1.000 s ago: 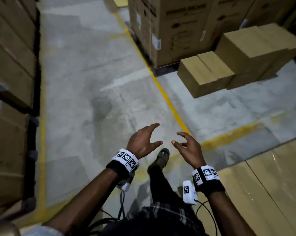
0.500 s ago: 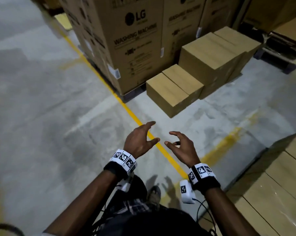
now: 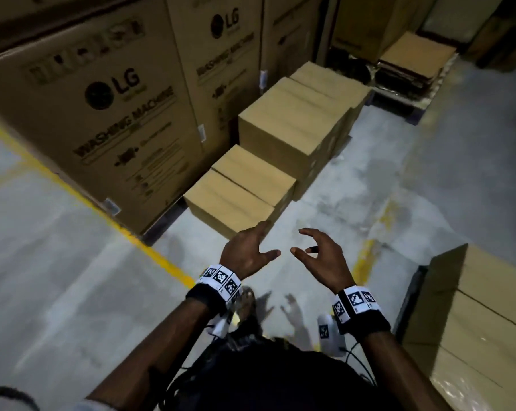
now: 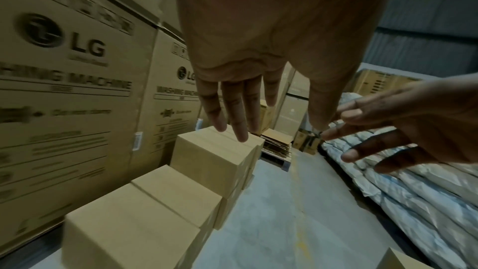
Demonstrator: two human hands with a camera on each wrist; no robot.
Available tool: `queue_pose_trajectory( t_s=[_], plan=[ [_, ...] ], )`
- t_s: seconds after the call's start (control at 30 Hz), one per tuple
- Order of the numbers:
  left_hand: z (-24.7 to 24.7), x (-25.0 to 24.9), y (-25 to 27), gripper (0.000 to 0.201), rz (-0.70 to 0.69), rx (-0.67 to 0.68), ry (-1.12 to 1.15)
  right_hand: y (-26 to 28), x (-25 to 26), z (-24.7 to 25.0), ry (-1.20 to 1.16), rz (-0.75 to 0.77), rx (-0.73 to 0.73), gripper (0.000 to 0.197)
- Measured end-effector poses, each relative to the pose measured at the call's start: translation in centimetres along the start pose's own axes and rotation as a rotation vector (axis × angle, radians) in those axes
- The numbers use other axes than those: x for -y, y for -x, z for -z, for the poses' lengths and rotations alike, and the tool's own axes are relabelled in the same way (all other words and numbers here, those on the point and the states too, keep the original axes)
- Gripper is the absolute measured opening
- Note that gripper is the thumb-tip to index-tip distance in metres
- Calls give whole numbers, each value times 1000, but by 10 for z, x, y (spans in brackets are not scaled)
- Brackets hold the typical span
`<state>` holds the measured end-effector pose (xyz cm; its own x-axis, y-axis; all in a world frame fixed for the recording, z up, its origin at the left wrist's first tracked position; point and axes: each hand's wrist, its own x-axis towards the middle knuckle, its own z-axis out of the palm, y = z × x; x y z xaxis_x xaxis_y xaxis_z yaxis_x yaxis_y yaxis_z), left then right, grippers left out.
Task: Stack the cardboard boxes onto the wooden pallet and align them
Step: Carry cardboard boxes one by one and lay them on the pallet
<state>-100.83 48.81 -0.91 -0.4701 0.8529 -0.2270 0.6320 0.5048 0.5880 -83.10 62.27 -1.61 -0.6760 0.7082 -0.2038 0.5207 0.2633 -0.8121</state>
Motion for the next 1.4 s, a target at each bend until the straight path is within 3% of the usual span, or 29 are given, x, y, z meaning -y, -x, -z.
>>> queue_pose_trajectory(
  t_s=[0.13, 0.27, 0.5, 0.7, 0.87, 1.07, 1.2, 1.4],
  plan=[
    [30, -21, -118, 80, -75, 98, -36, -87, 9, 43, 37, 15, -101, 48],
    [36, -43, -201, 80, -117, 183, -79, -141, 3, 83, 102, -48, -143, 50],
    [12, -104, -367, 79, -108, 251, -109, -276, -60, 175, 35, -125, -182, 50],
    [-17, -172, -515, 83, -7, 174, -114, -424, -110, 284, 65, -31, -48, 53],
    [-32, -222, -604, 86, 102, 138, -20, -542, -110, 364, 120, 15, 93, 54],
    [-29, -226, -681, 84, 291, 101, 30, -670, -104, 390, 183, 90, 267, 54],
    [-29, -198, -736, 87, 405, 61, 79, -748, -110, 378, 227, 131, 377, 56],
    [-35, -161, -793, 83, 558, 73, 170, -820, -118, 352, 365, 166, 501, 57]
  ],
)
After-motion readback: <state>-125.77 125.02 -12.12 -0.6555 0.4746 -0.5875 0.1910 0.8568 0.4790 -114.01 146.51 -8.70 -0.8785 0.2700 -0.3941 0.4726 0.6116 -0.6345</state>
